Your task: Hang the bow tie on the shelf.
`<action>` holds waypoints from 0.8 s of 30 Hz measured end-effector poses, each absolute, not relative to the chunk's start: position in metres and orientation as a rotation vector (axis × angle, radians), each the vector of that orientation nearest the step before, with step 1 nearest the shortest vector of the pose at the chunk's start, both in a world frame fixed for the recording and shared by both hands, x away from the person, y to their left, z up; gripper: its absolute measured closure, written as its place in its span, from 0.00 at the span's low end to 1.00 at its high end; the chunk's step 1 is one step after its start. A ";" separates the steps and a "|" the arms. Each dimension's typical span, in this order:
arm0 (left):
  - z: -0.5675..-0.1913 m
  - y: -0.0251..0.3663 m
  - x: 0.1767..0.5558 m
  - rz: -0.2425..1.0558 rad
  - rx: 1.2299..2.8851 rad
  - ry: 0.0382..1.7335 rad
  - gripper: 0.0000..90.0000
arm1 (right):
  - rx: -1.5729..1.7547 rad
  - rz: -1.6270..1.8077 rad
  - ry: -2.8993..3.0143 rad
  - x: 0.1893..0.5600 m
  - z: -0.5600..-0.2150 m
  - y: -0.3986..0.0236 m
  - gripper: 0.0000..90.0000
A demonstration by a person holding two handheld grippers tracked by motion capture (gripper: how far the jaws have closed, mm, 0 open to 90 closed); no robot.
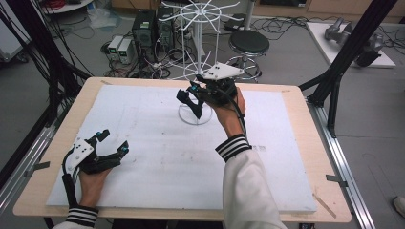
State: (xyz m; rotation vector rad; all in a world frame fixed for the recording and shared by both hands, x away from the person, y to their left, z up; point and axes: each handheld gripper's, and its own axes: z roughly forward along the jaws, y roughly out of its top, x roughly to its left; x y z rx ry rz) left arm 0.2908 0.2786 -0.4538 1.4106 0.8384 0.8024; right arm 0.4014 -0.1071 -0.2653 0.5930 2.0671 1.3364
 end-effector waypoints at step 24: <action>-0.454 0.279 0.291 0.807 1.417 0.841 0.16 | 0.614 1.432 1.954 0.350 -0.258 -0.149 0.13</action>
